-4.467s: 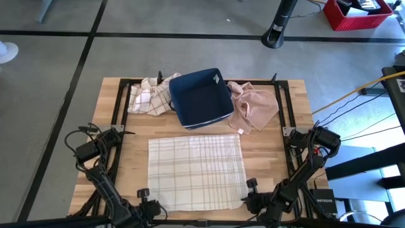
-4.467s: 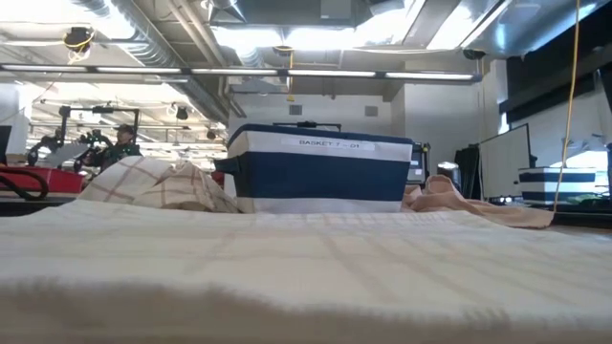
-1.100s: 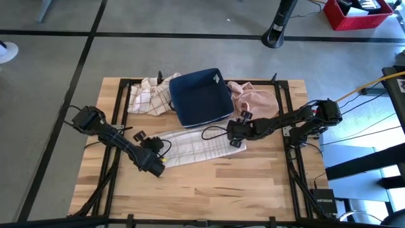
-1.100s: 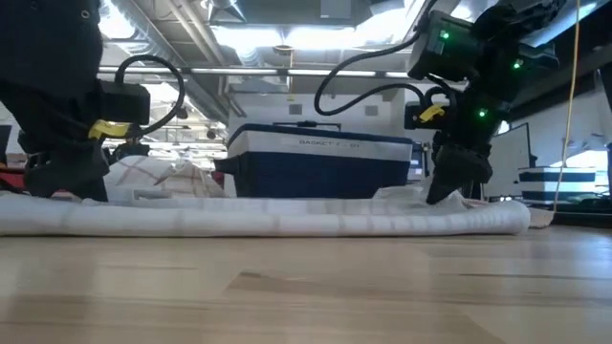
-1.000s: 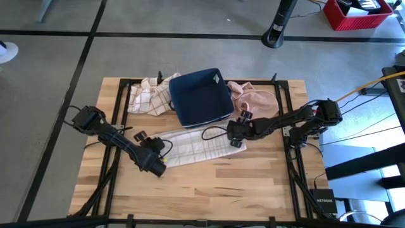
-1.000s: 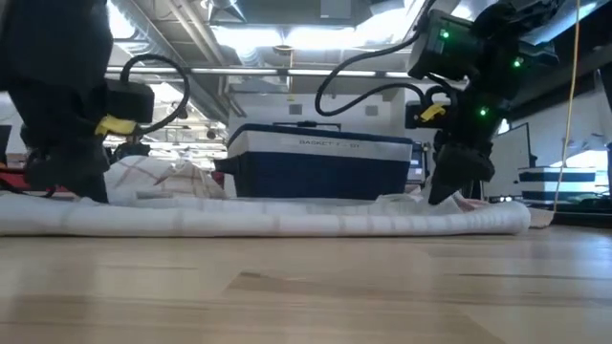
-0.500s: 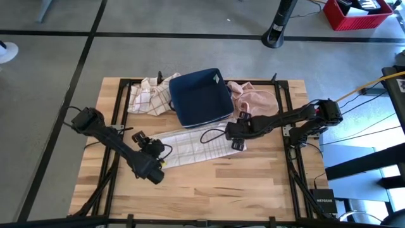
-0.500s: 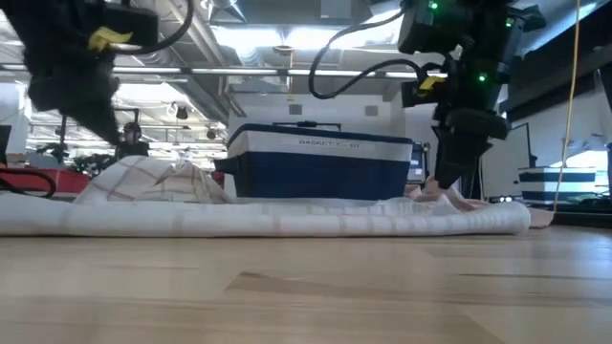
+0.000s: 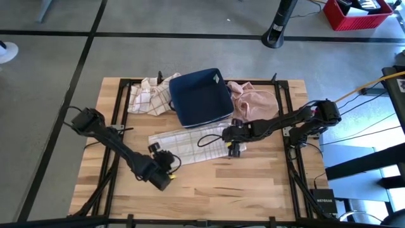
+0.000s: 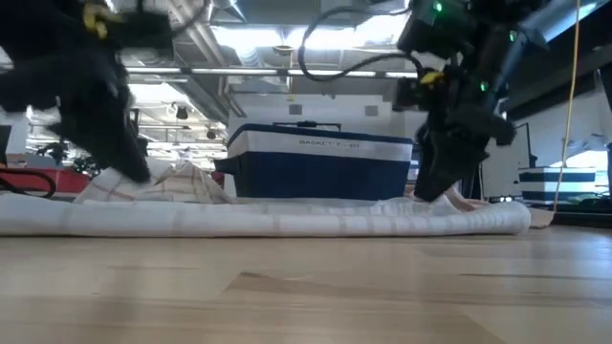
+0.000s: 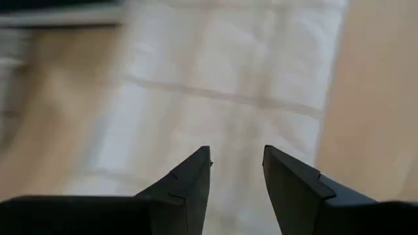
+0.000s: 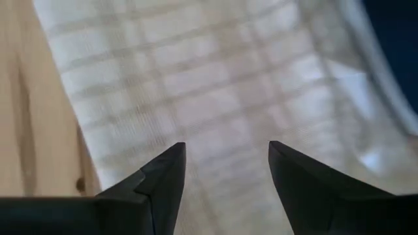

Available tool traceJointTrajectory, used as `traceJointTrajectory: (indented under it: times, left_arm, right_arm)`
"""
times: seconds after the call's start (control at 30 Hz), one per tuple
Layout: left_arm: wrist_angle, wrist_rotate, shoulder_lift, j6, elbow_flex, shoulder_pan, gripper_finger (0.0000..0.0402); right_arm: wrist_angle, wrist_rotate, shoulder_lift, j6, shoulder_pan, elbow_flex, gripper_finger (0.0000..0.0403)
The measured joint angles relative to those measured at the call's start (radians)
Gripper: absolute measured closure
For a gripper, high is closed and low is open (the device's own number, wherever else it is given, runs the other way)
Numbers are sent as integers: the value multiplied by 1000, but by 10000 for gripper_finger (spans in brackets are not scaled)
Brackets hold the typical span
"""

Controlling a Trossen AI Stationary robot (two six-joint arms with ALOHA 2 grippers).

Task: Fold towel
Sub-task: Fold the white with gray pattern towel on the table

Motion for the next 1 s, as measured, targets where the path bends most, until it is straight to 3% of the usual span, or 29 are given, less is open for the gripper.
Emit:
traceJointTrajectory:
  times: [0.07,0.23,0.57,0.67,0.77,0.87,1.0]
  left_arm:
    - [43,59,12,12,-40,5,269]
    - [49,201,15,-131,-73,-16,269]
    - [24,326,-28,-225,8,-158,269]
    - [15,270,-86,-198,60,-156,269]
    - [29,102,-135,-147,86,-139,269]
    - [171,-48,-160,14,90,-90,269]
    - [435,-57,-117,297,66,39,269]
  right_arm:
    - [57,-12,16,-6,-1,-38,182]
    - [102,-48,37,63,20,-93,182]
    - [258,-98,39,300,239,-95,182]
    - [195,-112,16,317,256,-33,182]
    - [51,-121,-28,323,255,38,182]
    - [-94,-98,-115,348,255,80,182]
    - [-208,-22,-257,466,256,42,182]
